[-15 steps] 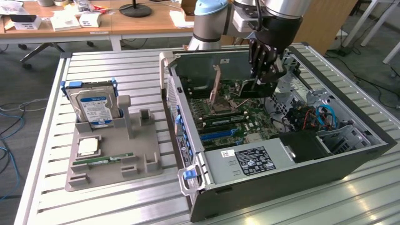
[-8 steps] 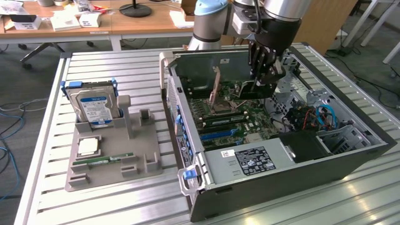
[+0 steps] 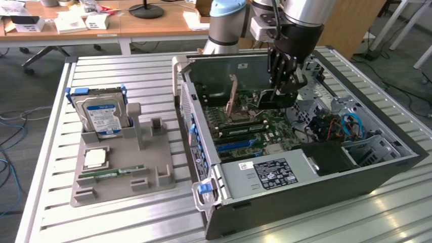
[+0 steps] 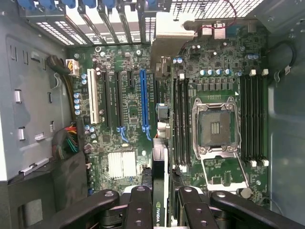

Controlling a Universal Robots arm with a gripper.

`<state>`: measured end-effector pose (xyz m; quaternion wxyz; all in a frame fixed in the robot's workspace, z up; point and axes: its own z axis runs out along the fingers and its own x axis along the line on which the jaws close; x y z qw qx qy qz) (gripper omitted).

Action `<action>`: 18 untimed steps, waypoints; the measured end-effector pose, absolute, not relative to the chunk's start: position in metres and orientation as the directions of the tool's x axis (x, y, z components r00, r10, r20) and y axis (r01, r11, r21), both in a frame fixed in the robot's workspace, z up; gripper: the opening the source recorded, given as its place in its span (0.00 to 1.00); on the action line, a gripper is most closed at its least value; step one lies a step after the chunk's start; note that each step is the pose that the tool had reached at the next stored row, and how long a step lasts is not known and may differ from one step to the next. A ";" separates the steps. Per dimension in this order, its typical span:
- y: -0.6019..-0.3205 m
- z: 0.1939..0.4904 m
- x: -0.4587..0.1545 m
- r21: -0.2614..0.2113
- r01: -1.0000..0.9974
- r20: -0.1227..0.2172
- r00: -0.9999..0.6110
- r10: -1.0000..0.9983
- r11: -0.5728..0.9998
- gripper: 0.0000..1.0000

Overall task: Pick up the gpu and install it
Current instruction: 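Insert the gpu into the slot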

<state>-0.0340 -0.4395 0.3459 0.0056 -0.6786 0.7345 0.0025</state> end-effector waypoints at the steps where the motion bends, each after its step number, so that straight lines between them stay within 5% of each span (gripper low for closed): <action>1: -0.440 0.345 -0.034 -0.004 -0.997 -0.012 -0.079 -0.997 0.079 0.26; 18: -0.440 0.336 -0.034 -0.004 -0.997 -0.012 -0.074 -0.997 0.074 0.26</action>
